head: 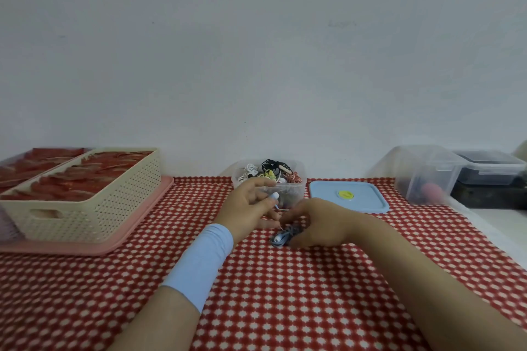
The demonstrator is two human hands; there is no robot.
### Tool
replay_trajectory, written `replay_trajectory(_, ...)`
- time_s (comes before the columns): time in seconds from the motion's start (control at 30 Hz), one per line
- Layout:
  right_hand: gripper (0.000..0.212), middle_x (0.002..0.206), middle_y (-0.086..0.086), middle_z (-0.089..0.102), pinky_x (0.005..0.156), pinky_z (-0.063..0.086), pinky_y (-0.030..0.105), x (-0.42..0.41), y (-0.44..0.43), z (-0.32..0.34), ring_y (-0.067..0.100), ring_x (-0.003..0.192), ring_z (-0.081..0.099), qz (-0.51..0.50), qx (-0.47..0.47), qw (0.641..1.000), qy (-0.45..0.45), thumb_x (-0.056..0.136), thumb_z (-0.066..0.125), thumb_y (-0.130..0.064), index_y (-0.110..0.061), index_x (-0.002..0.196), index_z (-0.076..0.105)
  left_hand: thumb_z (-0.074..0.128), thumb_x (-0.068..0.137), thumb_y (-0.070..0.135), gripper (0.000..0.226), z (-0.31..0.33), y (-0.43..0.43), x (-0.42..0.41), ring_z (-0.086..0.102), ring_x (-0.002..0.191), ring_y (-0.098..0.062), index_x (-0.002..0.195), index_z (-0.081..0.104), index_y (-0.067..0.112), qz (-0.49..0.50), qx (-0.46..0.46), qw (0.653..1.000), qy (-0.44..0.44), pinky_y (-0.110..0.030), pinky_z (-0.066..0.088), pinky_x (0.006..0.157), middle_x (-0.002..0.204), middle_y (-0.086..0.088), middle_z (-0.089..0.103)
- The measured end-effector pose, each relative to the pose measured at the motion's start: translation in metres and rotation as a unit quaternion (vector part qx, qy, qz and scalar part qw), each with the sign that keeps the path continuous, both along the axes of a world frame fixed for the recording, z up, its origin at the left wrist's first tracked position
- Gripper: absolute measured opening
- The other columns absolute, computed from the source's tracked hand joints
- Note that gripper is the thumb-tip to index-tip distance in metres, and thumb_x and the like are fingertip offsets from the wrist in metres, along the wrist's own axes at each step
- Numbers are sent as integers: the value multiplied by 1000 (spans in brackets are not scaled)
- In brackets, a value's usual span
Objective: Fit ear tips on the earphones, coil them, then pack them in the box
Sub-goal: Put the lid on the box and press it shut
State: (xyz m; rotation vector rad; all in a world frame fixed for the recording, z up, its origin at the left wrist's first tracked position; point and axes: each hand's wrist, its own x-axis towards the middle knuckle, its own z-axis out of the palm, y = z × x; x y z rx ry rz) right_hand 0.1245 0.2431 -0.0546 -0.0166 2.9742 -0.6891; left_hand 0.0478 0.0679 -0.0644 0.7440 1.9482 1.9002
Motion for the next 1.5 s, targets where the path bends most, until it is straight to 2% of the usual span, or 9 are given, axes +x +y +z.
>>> replay_trajectory(0.27,25,98,2,74,79,52,31,-16,-1,22,17,86,66,-46,9,999,19,84,80,-39,-20,100,78,72,86,6,17,22,-10,-13,72,67,-17,103,71,11,0,-115,990,76,-29,61,66,82,-8,75)
replay_trajectory(0.6,19,97,3,74,86,56,45,-61,29,86,25,94,68,-116,-3,984,135,86,78,-37,-21,97,79,77,78,-2,18,76,6,-60,70,63,-16,94,74,5,66,-94,986,118,-32,62,67,77,-9,72)
replay_trajectory(0.73,27,103,0,73,87,57,41,-79,29,81,21,94,67,-125,39,985,113,86,79,-37,-21,107,78,78,81,22,15,76,21,-80,70,76,-13,96,75,25,64,-198,959,192,-24,54,65,82,6,74)
replay_trajectory(0.9,42,112,-11,70,88,54,34,-87,31,63,12,101,63,-116,72,989,60,79,83,-39,-29,119,72,71,87,31,18,51,29,-99,60,95,-7,105,73,32,41,-350,894,276,-25,44,86,111,12,69)
replay_trajectory(1.07,16,98,-13,76,86,56,31,-90,39,55,9,96,67,-112,36,991,63,81,83,-29,-29,97,81,62,94,24,26,37,29,-101,55,96,-4,119,67,30,30,-358,886,292,-20,40,89,123,11,64)
replay_trajectory(1.23,21,116,-11,72,63,45,14,-87,42,50,1,78,58,-75,30,996,45,93,72,-21,-26,113,78,43,99,19,36,48,36,-96,52,122,-17,124,66,32,33,-423,843,330,-34,44,103,134,4,59)
replay_trajectory(1.3,25,121,-10,70,59,45,10,-83,52,52,3,87,61,-76,-1,994,74,96,68,-19,-24,119,75,43,98,16,38,60,42,-88,43,128,-18,125,65,31,56,-398,840,364,-36,40,106,132,3,57)
replay_trajectory(1.4,22,119,-8,71,75,47,16,-65,74,64,7,99,62,-118,-9,984,133,97,65,-16,-25,115,75,48,98,17,32,74,63,-70,44,124,-17,120,67,30,56,-349,846,400,-35,40,106,125,3,57)
replay_trajectory(1.5,21,118,-5,73,87,46,23,-39,97,70,9,99,62,-154,38,983,92,94,68,-21,-26,113,76,52,95,17,29,75,95,-47,55,115,-15,118,68,27,6,-338,857,388,-29,44,100,123,4,59)
